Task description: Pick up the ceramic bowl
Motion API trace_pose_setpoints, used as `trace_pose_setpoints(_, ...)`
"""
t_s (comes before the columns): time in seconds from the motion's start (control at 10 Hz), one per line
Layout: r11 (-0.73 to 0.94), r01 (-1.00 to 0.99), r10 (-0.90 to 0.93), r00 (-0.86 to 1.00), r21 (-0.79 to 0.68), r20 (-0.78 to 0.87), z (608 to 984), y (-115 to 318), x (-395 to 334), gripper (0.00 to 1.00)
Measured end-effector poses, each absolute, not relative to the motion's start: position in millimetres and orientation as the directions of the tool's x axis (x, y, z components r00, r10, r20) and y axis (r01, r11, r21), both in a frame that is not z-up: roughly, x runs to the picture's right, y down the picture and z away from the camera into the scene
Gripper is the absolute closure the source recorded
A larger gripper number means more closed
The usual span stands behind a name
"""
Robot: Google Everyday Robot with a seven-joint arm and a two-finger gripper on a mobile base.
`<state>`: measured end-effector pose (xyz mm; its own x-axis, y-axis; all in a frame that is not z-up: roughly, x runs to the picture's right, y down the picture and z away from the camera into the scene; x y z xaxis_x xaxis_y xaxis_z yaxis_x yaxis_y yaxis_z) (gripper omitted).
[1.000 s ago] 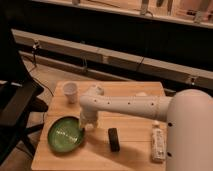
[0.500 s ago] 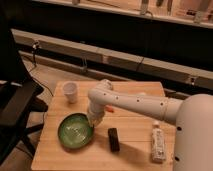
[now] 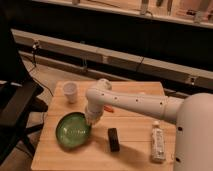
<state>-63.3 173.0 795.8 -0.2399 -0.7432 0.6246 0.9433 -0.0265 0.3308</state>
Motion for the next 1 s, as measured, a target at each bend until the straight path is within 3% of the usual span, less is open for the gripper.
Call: trace_pose_setpoints(1.0,-0.037,0.939,-0.772,-0.244,0.342,0.587,780,137,-61,1.0)
